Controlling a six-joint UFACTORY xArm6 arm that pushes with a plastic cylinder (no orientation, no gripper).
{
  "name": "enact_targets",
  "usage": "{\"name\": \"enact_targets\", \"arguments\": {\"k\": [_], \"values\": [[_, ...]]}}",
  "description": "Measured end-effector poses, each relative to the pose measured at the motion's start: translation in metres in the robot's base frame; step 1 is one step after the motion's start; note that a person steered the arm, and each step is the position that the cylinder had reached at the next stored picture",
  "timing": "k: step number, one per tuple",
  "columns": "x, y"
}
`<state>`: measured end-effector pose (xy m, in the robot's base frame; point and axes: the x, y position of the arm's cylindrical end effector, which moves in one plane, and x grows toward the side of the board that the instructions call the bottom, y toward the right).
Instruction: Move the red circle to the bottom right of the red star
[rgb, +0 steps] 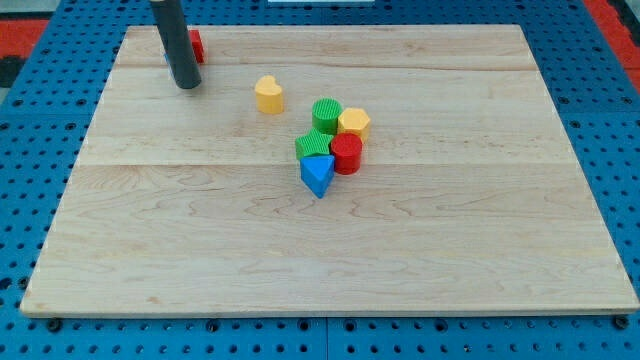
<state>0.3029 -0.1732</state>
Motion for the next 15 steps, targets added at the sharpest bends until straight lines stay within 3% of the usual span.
{"name": "enact_targets", "arguments": {"k": [1,2,3,4,5,6,9,12,13,15], "values": [[0.006,0.047],[0.006,0.165],[0.014,0.227],[-0.007,0.247],[0.012,0.318],[0.052,0.319],[0.070,0.258],[0.170,0.199],[0.181,0.163],[0.147,0.042]]}}
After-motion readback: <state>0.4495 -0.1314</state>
